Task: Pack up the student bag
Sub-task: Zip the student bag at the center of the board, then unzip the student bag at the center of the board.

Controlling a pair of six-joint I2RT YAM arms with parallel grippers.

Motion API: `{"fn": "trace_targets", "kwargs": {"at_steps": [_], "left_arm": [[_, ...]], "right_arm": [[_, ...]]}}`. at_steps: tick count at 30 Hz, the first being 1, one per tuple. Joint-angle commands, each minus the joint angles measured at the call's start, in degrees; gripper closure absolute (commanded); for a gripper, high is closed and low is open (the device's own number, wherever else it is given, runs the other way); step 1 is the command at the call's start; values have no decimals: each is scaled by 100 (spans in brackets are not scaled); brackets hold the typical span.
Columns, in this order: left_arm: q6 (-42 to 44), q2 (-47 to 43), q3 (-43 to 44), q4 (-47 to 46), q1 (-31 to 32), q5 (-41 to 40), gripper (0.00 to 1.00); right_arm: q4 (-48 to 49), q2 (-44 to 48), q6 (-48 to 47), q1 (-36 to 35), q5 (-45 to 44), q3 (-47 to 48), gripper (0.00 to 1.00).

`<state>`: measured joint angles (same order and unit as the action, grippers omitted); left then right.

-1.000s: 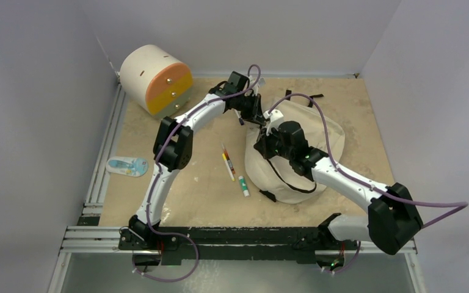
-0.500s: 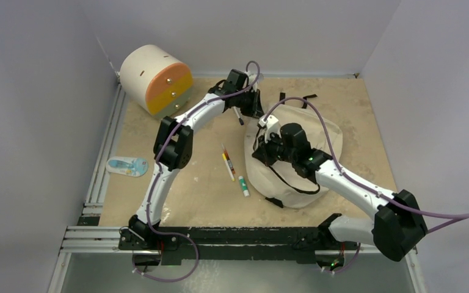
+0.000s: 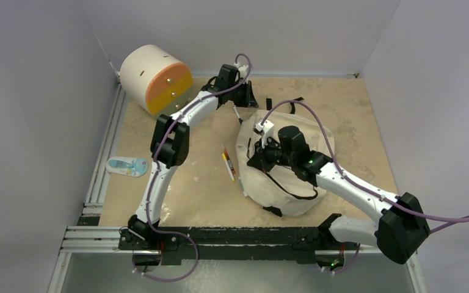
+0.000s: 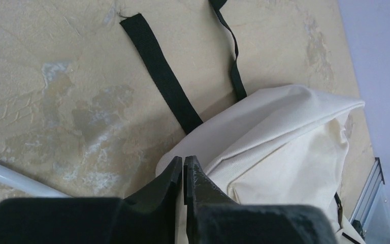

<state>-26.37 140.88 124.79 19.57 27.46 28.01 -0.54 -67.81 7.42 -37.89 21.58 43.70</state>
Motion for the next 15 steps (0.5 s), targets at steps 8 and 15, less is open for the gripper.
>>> {"fn": "trace_targets", "kwargs": {"at_steps": [8, 15], "left_arm": [[-3, -2449, -1421, -591, -216, -78, 66], [38, -3763, -2970, -728, -458, -217, 62]], "right_arm": [[655, -47, 1102, 299, -2410, 301, 100], [204, -767, 622, 997, -2638, 893, 96]]}}
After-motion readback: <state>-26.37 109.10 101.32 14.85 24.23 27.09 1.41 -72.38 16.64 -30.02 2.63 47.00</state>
